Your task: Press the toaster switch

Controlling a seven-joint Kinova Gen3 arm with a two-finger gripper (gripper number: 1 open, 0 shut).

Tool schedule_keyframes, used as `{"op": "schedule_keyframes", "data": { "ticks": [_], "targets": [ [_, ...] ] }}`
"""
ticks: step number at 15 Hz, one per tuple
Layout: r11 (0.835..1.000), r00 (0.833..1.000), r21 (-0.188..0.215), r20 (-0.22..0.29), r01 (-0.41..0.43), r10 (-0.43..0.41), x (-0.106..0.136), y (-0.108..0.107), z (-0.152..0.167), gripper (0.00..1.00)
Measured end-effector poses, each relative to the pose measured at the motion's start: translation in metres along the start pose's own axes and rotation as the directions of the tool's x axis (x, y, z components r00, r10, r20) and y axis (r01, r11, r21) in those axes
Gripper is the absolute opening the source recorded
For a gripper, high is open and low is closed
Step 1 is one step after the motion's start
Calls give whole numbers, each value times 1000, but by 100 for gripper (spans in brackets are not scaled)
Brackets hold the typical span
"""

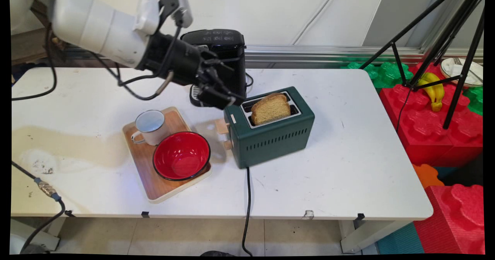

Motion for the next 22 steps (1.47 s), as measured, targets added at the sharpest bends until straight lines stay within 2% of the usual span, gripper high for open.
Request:
{"op": "schedule_keyframes", "data": {
  "ticks": [10,22],
  "targets": [
    [1000,996,-11,85,-6,7,-38,-2,-28,100],
    [1000,991,6,134,9,-10,-70,-13,-10,100]
  ]
}}
